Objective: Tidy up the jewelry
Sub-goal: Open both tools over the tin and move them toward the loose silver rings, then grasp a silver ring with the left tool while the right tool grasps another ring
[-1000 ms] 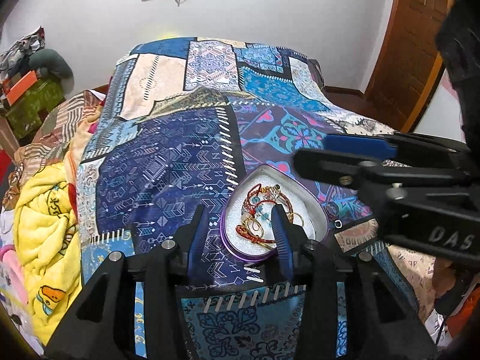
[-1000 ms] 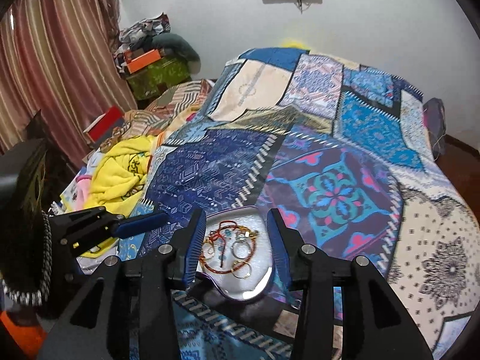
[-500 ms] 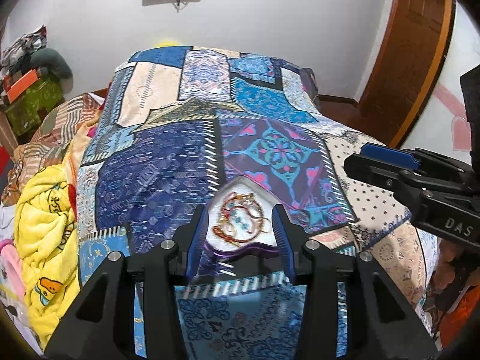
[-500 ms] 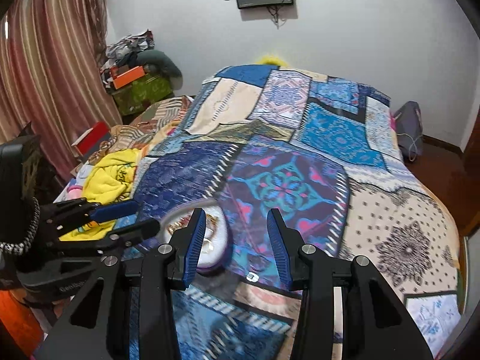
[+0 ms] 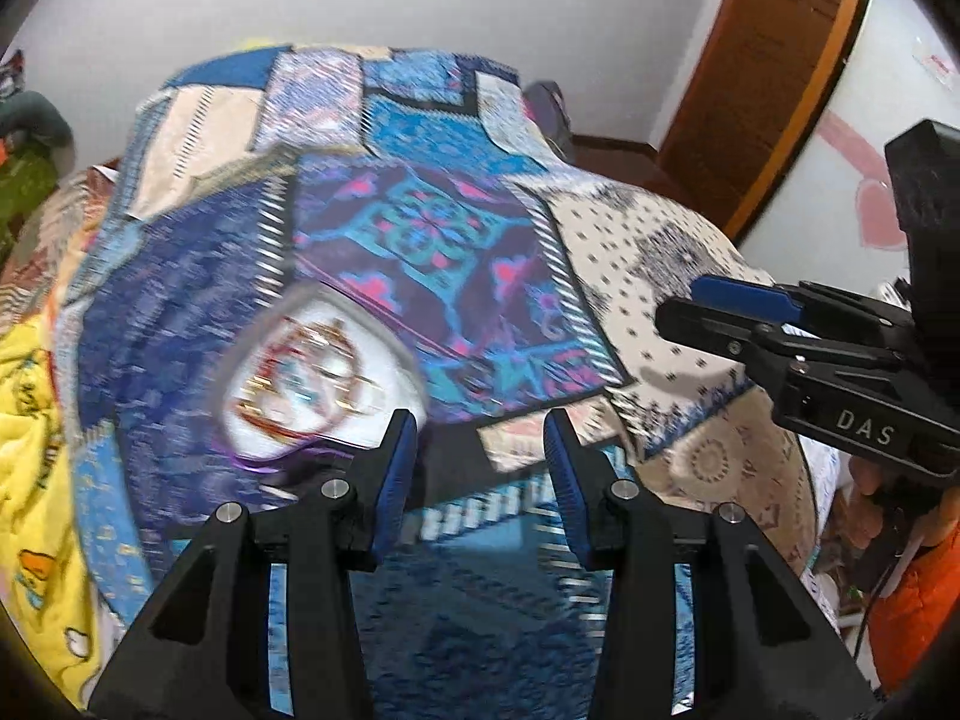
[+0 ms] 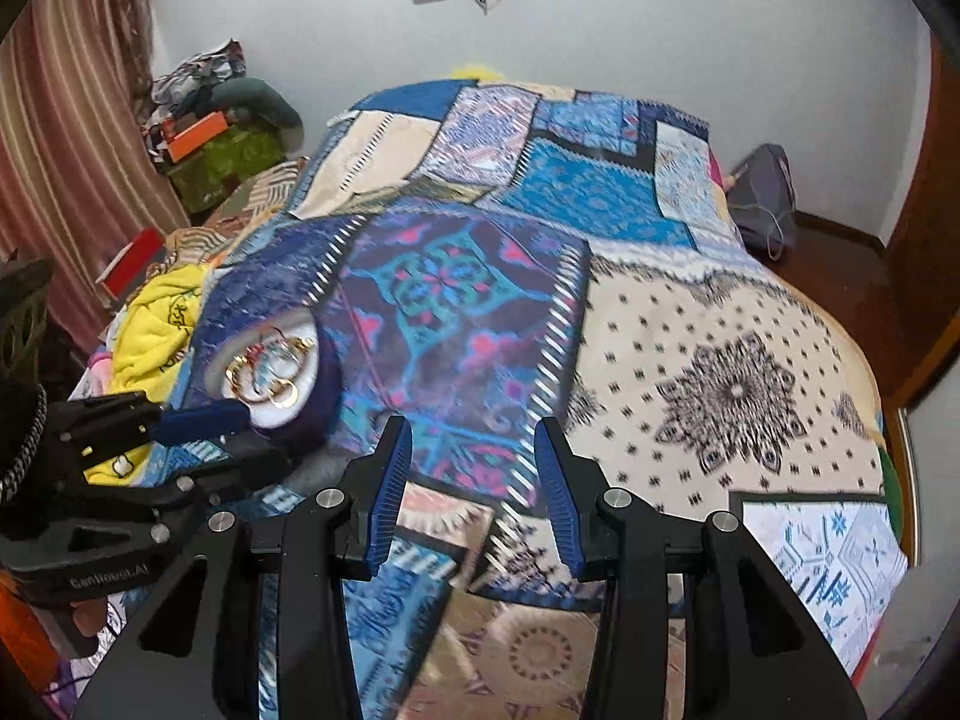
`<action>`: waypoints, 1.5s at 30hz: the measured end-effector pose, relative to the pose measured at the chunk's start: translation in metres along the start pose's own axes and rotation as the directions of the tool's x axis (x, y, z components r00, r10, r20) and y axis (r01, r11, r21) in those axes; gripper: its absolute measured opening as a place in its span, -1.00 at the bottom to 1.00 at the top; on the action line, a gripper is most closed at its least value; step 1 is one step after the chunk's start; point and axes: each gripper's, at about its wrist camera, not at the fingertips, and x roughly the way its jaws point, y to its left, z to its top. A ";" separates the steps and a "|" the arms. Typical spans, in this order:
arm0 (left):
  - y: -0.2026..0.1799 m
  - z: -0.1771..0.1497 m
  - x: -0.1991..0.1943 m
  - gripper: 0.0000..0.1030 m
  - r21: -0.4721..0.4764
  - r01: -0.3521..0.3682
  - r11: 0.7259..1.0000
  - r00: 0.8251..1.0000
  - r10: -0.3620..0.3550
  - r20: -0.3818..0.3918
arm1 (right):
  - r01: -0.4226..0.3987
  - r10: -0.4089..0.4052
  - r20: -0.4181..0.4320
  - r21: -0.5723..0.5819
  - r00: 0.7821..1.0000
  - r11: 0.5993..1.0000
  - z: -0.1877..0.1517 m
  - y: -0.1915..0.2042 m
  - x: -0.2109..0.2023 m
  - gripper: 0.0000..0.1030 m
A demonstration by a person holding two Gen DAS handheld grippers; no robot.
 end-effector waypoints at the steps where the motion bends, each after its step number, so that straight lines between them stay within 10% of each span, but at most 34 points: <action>1: -0.003 -0.001 0.004 -0.16 0.005 0.010 1.000 1.000 -0.010 -0.009 | 0.000 0.000 -0.003 0.005 1.000 1.000 -0.001 -0.002 0.000 -0.25; 26: -0.015 0.002 0.073 -0.87 0.030 -0.087 0.996 0.994 0.088 -0.061 | -0.056 0.061 -0.055 0.080 0.997 0.995 -0.011 -0.029 0.024 -0.25; 45: 0.003 0.020 0.007 -0.89 -0.005 -0.052 0.999 0.994 0.052 0.092 | -0.108 0.106 -0.108 -0.012 0.989 0.994 -0.001 0.007 0.053 -0.25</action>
